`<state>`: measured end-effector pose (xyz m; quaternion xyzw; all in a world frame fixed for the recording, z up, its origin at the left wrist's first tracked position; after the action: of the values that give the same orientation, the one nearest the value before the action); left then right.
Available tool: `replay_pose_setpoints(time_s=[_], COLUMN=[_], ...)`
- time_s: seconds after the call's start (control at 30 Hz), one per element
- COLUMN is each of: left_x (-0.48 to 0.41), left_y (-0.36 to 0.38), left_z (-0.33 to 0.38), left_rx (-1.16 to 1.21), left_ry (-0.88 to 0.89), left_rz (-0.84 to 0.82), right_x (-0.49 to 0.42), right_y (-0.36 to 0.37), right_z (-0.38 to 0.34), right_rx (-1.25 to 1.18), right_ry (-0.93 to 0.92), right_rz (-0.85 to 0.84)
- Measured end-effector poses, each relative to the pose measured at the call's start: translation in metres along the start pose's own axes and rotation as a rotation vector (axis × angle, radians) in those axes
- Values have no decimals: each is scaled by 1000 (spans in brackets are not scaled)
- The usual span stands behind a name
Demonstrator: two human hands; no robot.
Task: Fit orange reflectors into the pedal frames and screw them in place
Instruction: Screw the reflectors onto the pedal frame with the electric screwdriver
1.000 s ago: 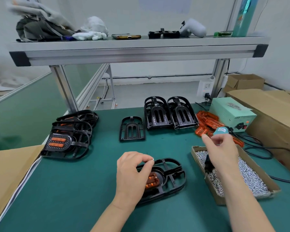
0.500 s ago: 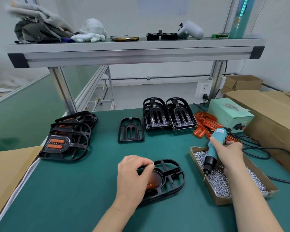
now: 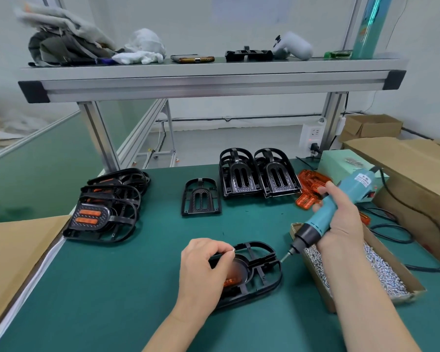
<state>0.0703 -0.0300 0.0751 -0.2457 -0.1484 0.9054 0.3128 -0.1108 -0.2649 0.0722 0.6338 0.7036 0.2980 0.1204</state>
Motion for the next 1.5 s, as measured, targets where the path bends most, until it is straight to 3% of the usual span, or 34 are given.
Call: replay_pose_setpoints(time_s=[0.17,0.43,1.13,1.4,1.5], left_x=[3,3,2,8,9], left_y=[-1,-7,-15,-17,-19], left_z=[0,-2,-6,12,8], left_rx=[15,32,66,-226,-200], left_ry=[-2,-17,29,283,250], left_rz=[1,25,58,136,170], right_x=[30,54,64,76,79], right_y=[39,69,80,85,85], right_z=[0,10,13,17,19], right_rx=[-141,-105,-45,-1,-6], right_ry=[-76,-233,-283,-333,-335], right_rz=[-49,-36,-71,-106,-88])
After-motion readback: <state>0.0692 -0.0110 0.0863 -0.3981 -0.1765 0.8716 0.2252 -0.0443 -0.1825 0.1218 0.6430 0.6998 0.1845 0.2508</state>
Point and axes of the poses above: each hand's wrist, its own x-axis away from the middle knuckle, its own y-axis out of the palm, z = x × y, the point moved 10 cm from there along -x, towards the middle knuckle, and after that the axes turned 2 degrees about x, right-handed, at the moved point
